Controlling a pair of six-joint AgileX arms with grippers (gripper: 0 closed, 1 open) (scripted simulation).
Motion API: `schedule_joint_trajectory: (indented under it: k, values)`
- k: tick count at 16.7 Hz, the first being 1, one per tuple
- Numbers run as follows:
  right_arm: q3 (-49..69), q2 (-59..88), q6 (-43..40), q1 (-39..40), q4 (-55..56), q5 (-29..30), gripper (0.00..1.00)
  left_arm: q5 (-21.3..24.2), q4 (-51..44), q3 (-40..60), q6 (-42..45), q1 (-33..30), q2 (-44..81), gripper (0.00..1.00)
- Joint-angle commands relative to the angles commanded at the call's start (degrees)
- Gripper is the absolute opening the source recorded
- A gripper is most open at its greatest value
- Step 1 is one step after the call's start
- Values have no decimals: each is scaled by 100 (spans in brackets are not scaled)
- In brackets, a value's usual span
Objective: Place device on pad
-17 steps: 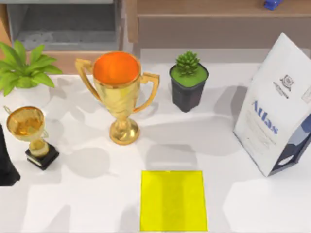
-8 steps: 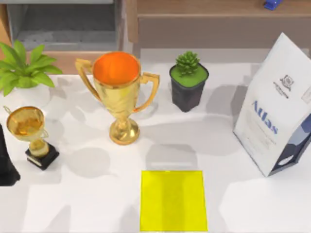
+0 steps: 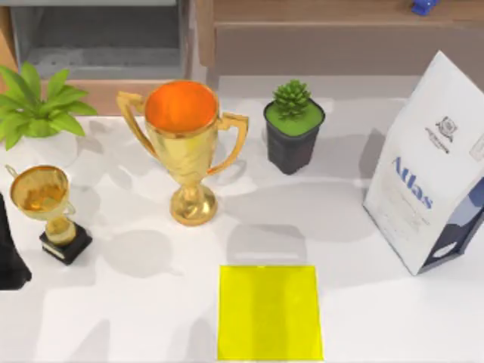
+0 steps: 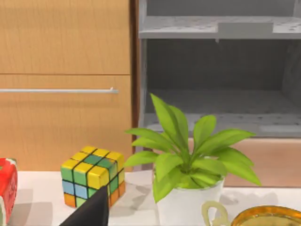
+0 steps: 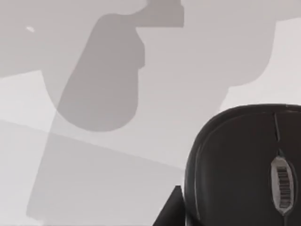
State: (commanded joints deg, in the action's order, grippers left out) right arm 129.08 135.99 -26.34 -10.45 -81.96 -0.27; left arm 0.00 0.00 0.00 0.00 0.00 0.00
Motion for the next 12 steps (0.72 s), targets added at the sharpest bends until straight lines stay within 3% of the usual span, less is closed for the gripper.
schedule_joint_trajectory:
  k: [7, 12]
  values:
    - [294, -215, 148, 144, 179, -30, 0, 0, 0, 0, 0, 0, 0, 100]
    - [702, -1061, 960, 1192, 671, -240, 0, 0, 0, 0, 0, 0, 0, 100]
